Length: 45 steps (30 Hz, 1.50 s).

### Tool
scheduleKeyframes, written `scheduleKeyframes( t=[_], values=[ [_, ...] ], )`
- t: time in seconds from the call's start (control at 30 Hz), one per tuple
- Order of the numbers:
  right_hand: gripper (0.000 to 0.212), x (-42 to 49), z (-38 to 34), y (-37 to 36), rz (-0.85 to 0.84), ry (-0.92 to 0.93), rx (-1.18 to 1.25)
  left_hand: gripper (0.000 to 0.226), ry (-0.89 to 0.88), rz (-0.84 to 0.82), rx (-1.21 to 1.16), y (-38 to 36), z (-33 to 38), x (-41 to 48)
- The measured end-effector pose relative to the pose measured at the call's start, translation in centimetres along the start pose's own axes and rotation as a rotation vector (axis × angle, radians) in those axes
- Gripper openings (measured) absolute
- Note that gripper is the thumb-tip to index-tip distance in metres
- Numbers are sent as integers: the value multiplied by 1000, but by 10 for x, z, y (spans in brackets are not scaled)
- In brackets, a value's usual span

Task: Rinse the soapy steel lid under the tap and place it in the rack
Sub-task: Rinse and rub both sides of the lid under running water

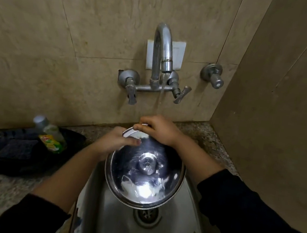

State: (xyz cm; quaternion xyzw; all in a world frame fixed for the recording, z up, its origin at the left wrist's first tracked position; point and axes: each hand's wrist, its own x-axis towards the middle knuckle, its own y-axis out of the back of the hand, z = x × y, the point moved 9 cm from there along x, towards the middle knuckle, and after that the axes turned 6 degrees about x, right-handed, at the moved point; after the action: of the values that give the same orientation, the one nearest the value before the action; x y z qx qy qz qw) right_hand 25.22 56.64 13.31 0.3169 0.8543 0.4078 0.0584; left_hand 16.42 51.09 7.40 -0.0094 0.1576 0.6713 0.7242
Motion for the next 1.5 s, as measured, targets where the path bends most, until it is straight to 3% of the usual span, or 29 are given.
scheduleKeyframes(
  t=[0.13,0.3,0.47,0.63,0.8,0.93,1.0,1.17,1.2,1.27,1.37,1.5],
  values=[
    [29,-20,35,22,133,-121,164,17,-59,141,-150,8,-13,-9],
    [25,-17,26,22,175,-104,-91,16,-27,245,-149,15,-16,-8],
    [25,-30,27,25,130,-91,19,15,-124,247,-83,13,7,-11],
    [26,-10,-29,-5,36,186,-271,14,-208,162,96,-9,26,-10],
    [31,-37,39,44,124,-100,-172,16,-161,303,-164,18,5,-24],
    [29,-16,-7,15,90,78,-206,18,-185,187,-19,-2,24,-16],
    [30,-10,-16,17,118,127,-237,18,-196,194,-94,-8,26,-16],
    [36,-43,53,53,403,-216,174,7,-132,490,-310,25,-13,-36],
    [37,-44,57,52,438,-235,233,7,-102,475,-310,26,-18,-36],
    [36,-37,49,44,405,-224,239,12,-42,284,-308,16,-20,-28],
    [27,-15,12,29,206,-97,132,30,10,-15,-224,0,-4,-16],
    [36,-7,5,29,208,-52,91,25,-52,125,-132,11,9,-10]
  ],
)
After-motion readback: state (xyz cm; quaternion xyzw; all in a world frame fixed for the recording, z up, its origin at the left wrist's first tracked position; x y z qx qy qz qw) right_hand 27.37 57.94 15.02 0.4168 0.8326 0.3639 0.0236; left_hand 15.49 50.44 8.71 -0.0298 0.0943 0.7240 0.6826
